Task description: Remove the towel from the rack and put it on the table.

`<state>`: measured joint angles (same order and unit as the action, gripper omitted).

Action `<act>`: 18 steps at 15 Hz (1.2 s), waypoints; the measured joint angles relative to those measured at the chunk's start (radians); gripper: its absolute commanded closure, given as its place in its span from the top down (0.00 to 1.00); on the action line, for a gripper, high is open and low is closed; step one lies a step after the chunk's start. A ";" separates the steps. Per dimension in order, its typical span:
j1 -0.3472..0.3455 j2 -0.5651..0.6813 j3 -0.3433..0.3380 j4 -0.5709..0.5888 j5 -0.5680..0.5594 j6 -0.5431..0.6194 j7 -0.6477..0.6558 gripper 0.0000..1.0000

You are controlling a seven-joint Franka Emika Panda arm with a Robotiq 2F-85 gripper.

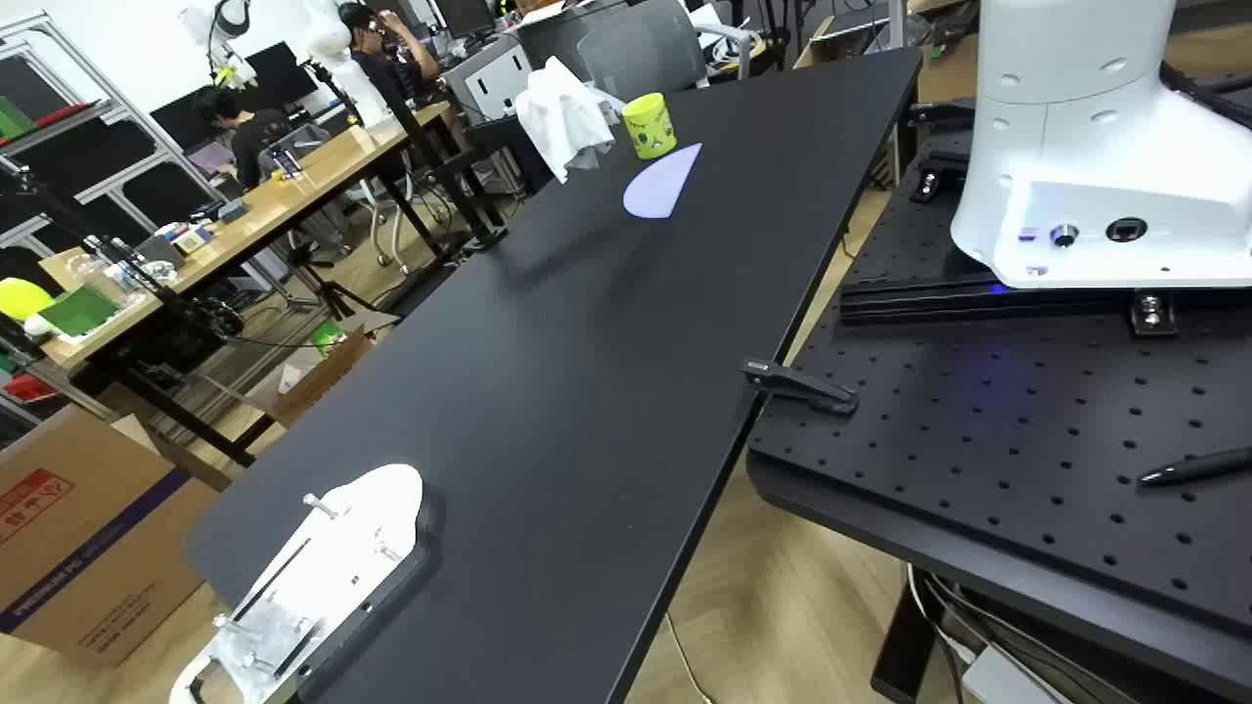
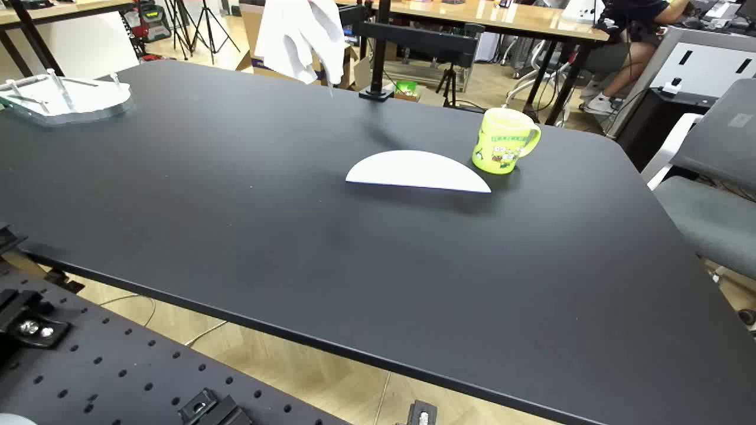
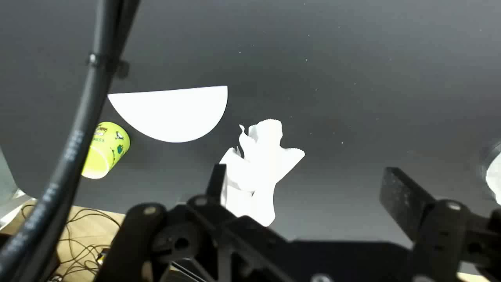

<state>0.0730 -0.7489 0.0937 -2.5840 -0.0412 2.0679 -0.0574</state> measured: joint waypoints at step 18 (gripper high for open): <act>-0.074 0.065 -0.004 0.000 -0.136 0.170 0.002 1.00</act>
<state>-0.0008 -0.6838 0.0900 -2.5839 -0.1776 2.2379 -0.0551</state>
